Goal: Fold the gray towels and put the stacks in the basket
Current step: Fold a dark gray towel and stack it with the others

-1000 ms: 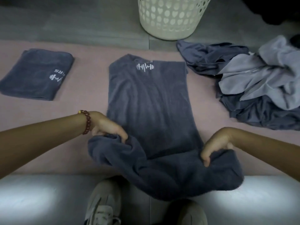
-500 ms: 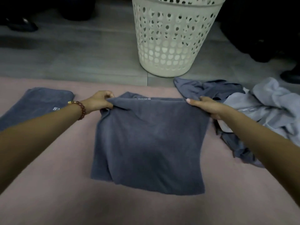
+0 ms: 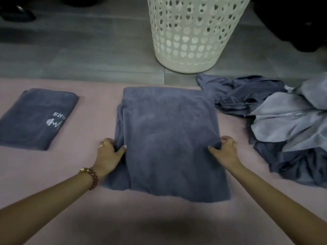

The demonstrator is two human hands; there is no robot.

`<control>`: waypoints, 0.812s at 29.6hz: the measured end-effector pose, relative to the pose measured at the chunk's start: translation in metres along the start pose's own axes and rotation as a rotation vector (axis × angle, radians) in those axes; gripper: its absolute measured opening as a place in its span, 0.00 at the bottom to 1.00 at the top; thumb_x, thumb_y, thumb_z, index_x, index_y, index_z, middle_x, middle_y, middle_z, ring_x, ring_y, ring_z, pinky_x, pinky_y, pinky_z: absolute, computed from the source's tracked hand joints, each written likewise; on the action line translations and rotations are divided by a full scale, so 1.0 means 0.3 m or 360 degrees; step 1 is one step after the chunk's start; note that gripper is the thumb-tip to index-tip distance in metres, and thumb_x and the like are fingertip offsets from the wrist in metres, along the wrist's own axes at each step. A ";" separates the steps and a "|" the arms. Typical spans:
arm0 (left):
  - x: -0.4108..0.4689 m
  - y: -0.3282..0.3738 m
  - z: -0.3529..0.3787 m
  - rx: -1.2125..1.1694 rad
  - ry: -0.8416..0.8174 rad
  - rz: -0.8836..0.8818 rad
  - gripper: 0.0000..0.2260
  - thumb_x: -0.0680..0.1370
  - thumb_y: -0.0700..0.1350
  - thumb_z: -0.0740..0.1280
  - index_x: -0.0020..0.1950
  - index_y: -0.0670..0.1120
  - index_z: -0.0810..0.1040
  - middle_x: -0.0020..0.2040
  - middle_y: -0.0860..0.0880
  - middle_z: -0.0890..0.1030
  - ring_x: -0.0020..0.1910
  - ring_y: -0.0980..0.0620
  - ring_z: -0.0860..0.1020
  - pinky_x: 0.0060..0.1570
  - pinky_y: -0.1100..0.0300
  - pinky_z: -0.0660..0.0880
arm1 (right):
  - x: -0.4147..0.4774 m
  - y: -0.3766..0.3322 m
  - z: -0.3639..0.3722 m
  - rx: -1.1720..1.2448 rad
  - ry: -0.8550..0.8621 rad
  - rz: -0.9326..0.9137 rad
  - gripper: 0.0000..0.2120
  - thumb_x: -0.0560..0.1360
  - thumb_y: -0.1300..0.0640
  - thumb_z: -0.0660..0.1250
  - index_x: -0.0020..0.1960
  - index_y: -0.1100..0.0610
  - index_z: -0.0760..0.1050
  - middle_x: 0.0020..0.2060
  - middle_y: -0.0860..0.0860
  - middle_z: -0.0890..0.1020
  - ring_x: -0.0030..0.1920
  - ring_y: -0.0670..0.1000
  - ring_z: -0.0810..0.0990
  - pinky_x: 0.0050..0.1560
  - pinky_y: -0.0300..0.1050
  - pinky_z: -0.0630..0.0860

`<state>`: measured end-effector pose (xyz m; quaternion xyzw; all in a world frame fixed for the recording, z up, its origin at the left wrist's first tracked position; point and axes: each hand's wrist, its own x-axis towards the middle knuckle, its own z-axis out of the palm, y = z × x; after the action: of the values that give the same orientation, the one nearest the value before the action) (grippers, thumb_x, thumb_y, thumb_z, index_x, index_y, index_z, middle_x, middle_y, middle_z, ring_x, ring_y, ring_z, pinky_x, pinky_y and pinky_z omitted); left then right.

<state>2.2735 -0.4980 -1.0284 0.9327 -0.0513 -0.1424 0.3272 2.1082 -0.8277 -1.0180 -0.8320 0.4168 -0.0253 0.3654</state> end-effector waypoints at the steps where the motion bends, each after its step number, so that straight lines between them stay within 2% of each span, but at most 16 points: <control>1: -0.022 -0.012 -0.008 -0.0028 0.0001 -0.0025 0.13 0.76 0.47 0.67 0.49 0.38 0.71 0.47 0.39 0.73 0.50 0.42 0.72 0.51 0.51 0.69 | -0.035 0.026 -0.011 0.0033 -0.0001 -0.0002 0.26 0.65 0.48 0.72 0.54 0.63 0.69 0.49 0.57 0.74 0.53 0.56 0.73 0.46 0.43 0.69; 2: -0.044 -0.022 -0.009 -0.0027 -0.0008 -0.0042 0.11 0.76 0.46 0.65 0.48 0.38 0.71 0.46 0.39 0.74 0.49 0.42 0.73 0.50 0.52 0.69 | -0.073 0.039 -0.023 0.0109 -0.0026 0.0019 0.24 0.65 0.49 0.71 0.53 0.62 0.68 0.43 0.54 0.75 0.47 0.53 0.75 0.41 0.41 0.68; 4: -0.092 -0.034 -0.005 0.0036 -0.0045 -0.0073 0.09 0.76 0.45 0.65 0.48 0.39 0.71 0.47 0.39 0.76 0.48 0.41 0.75 0.47 0.53 0.70 | -0.144 0.041 -0.042 0.0340 -0.0106 0.0129 0.20 0.70 0.58 0.71 0.55 0.59 0.63 0.38 0.49 0.74 0.40 0.46 0.74 0.38 0.39 0.69; 6: -0.152 -0.027 -0.001 0.0048 -0.0119 -0.0135 0.10 0.76 0.46 0.65 0.51 0.41 0.69 0.48 0.42 0.76 0.48 0.43 0.76 0.47 0.53 0.71 | -0.200 0.049 -0.049 0.0358 -0.0164 0.0171 0.16 0.69 0.61 0.72 0.51 0.63 0.68 0.35 0.50 0.75 0.39 0.48 0.75 0.36 0.37 0.70; 8: -0.202 -0.023 0.000 0.0060 -0.0177 -0.0120 0.11 0.76 0.45 0.66 0.52 0.42 0.67 0.49 0.43 0.75 0.48 0.42 0.75 0.46 0.53 0.72 | -0.242 0.061 -0.052 0.0246 -0.0247 0.0120 0.12 0.66 0.58 0.71 0.41 0.67 0.74 0.32 0.56 0.76 0.38 0.51 0.76 0.30 0.36 0.67; 10: -0.235 -0.026 -0.001 0.0142 -0.0197 -0.0024 0.11 0.75 0.43 0.67 0.52 0.39 0.69 0.50 0.40 0.75 0.51 0.40 0.74 0.47 0.52 0.71 | -0.282 0.064 -0.059 0.0190 -0.0384 0.0160 0.10 0.68 0.59 0.72 0.41 0.66 0.75 0.36 0.58 0.79 0.41 0.54 0.79 0.36 0.40 0.70; 12: -0.268 -0.032 -0.006 0.0220 -0.0162 0.0089 0.10 0.74 0.39 0.68 0.51 0.35 0.72 0.51 0.37 0.73 0.53 0.38 0.72 0.50 0.51 0.68 | -0.324 0.064 -0.077 0.0193 -0.0571 0.0192 0.10 0.71 0.62 0.71 0.50 0.59 0.74 0.44 0.53 0.79 0.47 0.53 0.78 0.45 0.41 0.71; 14: -0.300 -0.045 -0.016 0.0214 -0.0160 0.0184 0.06 0.75 0.38 0.66 0.49 0.36 0.74 0.48 0.39 0.73 0.51 0.39 0.73 0.49 0.52 0.69 | -0.350 0.082 -0.097 0.0198 -0.0738 0.0057 0.15 0.72 0.65 0.70 0.55 0.56 0.71 0.50 0.52 0.79 0.51 0.52 0.78 0.49 0.39 0.72; 17: -0.335 -0.051 -0.059 0.0142 -0.0173 0.0342 0.03 0.79 0.41 0.61 0.51 0.42 0.71 0.43 0.44 0.77 0.43 0.43 0.76 0.42 0.55 0.70 | -0.371 0.121 -0.134 0.0073 -0.0775 -0.0211 0.11 0.75 0.67 0.65 0.55 0.55 0.72 0.52 0.53 0.80 0.53 0.50 0.80 0.53 0.38 0.74; 19: -0.328 -0.042 -0.103 0.0005 -0.0095 0.0391 0.03 0.80 0.39 0.60 0.47 0.43 0.67 0.37 0.45 0.76 0.38 0.44 0.75 0.37 0.55 0.67 | -0.371 0.124 -0.169 0.0243 -0.0693 -0.0198 0.09 0.78 0.68 0.59 0.53 0.56 0.72 0.50 0.53 0.80 0.47 0.43 0.81 0.48 0.34 0.76; 21: -0.302 -0.023 -0.158 -0.0179 0.0057 0.0394 0.05 0.80 0.37 0.60 0.44 0.41 0.68 0.36 0.45 0.73 0.36 0.48 0.73 0.35 0.57 0.67 | -0.364 0.096 -0.210 0.0434 -0.0576 -0.0079 0.07 0.80 0.66 0.55 0.52 0.57 0.69 0.45 0.53 0.78 0.40 0.45 0.78 0.36 0.33 0.76; 23: -0.270 0.011 -0.207 -0.0371 0.0149 0.0357 0.05 0.80 0.35 0.60 0.44 0.39 0.71 0.37 0.43 0.73 0.31 0.59 0.71 0.29 0.70 0.67 | -0.358 0.053 -0.247 0.0504 -0.0485 -0.0019 0.04 0.81 0.64 0.55 0.53 0.57 0.66 0.38 0.54 0.75 0.33 0.47 0.74 0.26 0.38 0.73; 24: -0.255 0.029 -0.228 -0.0424 0.0170 0.0352 0.05 0.79 0.35 0.60 0.44 0.39 0.72 0.36 0.43 0.73 0.28 0.61 0.70 0.28 0.72 0.66 | -0.355 0.037 -0.260 0.0527 -0.0468 -0.0033 0.03 0.80 0.63 0.56 0.53 0.57 0.65 0.35 0.53 0.74 0.30 0.47 0.72 0.24 0.40 0.71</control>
<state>2.2210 -0.4496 -0.9543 0.8760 -0.1169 -0.0613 0.4639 2.0043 -0.8019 -0.9401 -0.7596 0.3405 0.0244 0.5536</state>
